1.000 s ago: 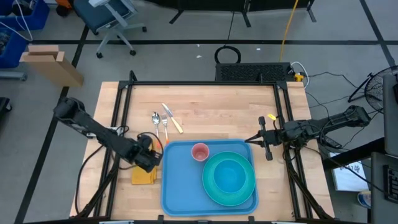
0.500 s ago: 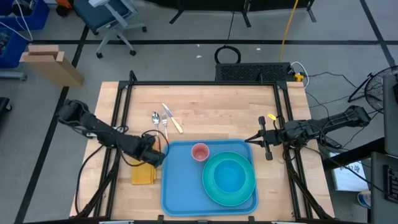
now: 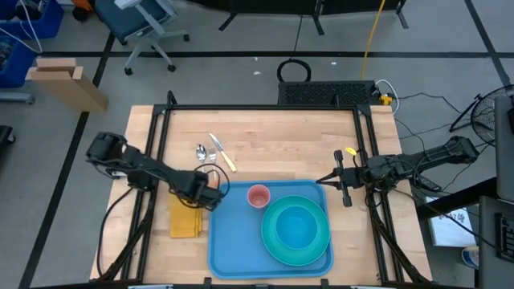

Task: Set up tray
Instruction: Put the yellow napkin on the blue serving tray to the left of the light green plate

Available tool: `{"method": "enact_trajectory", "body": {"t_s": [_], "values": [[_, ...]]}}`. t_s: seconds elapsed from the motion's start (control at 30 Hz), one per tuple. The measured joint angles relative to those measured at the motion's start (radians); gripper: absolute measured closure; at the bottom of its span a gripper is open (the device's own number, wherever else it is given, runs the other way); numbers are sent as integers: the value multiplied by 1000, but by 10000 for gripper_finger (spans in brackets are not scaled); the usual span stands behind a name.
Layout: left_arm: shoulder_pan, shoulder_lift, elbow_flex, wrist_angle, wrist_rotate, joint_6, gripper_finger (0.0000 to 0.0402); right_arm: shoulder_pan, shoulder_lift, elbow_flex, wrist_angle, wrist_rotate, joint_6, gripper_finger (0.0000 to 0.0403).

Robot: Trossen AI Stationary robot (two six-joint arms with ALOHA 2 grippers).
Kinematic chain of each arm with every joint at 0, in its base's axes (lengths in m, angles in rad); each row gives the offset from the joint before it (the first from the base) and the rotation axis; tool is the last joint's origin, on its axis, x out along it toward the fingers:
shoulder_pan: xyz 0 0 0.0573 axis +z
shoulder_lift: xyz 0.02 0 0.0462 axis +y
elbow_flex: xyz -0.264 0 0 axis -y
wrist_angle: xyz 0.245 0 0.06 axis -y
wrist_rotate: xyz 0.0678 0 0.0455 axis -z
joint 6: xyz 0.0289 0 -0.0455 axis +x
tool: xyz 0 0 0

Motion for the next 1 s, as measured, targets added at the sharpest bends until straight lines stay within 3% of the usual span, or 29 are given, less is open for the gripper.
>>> {"method": "enact_trajectory", "body": {"t_s": [0.5, 0.77, 1.0], "values": [[9, 53, 249, -179, -99, 78, 231, 0, 0, 0, 0, 1, 2, 403], [13, 81, 219, -197, -87, 21, 231, 0, 0, 0, -2, 1, 3, 403], [20, 189, 215, -146, -56, 34, 231, 0, 0, 0, 0, 1, 0, 403]]}}
